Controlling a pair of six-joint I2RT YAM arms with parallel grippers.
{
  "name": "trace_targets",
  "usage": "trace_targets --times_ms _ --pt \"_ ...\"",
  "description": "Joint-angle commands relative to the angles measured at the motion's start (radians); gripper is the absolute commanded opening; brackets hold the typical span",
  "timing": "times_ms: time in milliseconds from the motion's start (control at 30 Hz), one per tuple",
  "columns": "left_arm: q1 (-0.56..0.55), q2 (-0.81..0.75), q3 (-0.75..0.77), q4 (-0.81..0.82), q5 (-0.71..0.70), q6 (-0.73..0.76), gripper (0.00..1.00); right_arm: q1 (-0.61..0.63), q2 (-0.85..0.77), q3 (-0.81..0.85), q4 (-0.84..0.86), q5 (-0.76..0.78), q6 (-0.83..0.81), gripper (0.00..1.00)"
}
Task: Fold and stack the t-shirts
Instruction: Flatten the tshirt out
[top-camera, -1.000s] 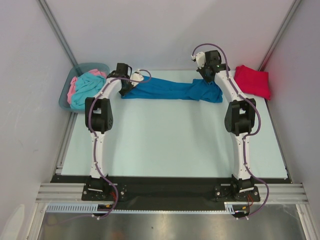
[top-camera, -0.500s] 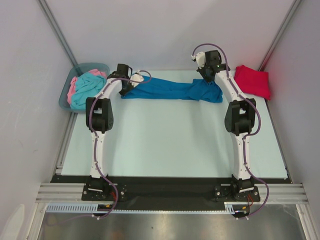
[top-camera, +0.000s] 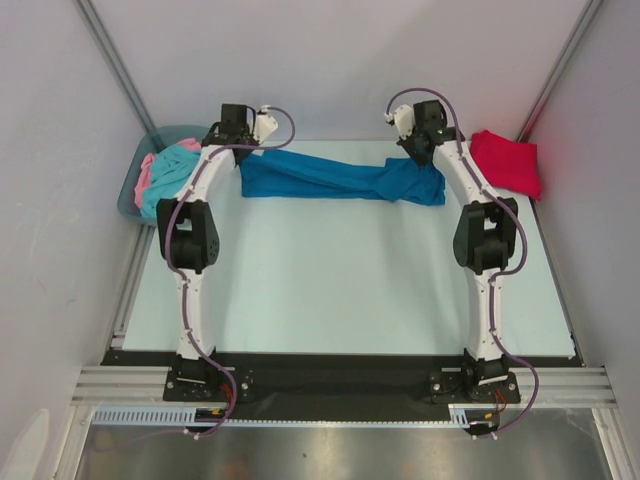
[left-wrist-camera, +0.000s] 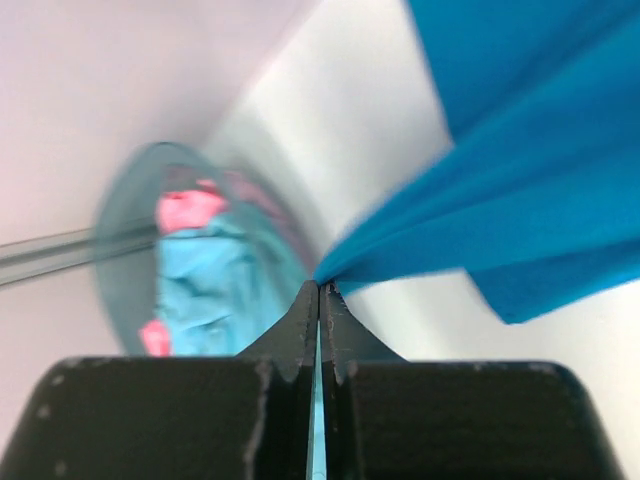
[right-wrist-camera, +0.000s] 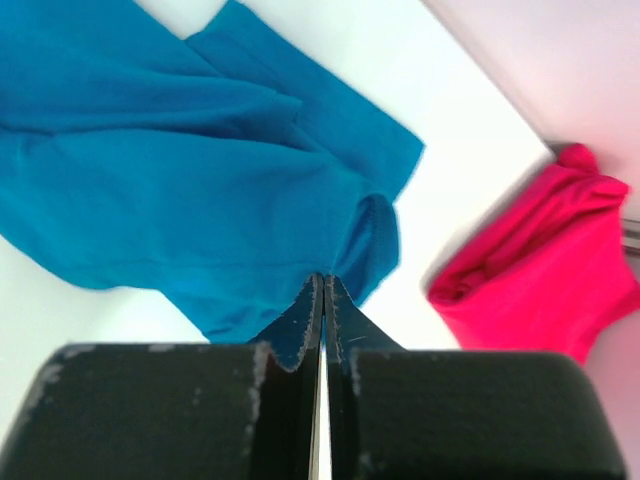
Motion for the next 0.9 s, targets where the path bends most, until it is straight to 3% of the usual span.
trace_targets --times_ms 0,200,367,633,733,867 --pt "0.012 -0.122 -0.014 0.084 -0.065 -0.027 0.0 -0.024 -0.109 0.003 0.004 0.034 -0.051 0.0" --pt "0.015 -0.182 -0.052 0.091 -0.073 -0.018 0.0 -0.06 -0.163 -0.015 -0.006 0.062 -0.126 0.0" --pt "0.028 -0.222 -0.066 0.091 -0.079 -0.015 0.0 -0.093 -0.224 -0.126 0.04 0.103 -0.214 0.0" --pt "0.054 -0.315 -0.112 0.094 -0.072 -0.029 0.0 -0.126 -0.27 -0.129 0.004 0.11 -0.241 0.0" --pt "0.061 -0.374 -0.132 0.091 -0.032 -0.022 0.0 -0.128 -0.281 -0.06 -0.09 0.053 -0.217 0.0" --pt "0.066 -0.456 -0.185 0.044 0.065 0.017 0.0 -0.133 -0.256 0.113 -0.415 -0.132 -0.191 0.0"
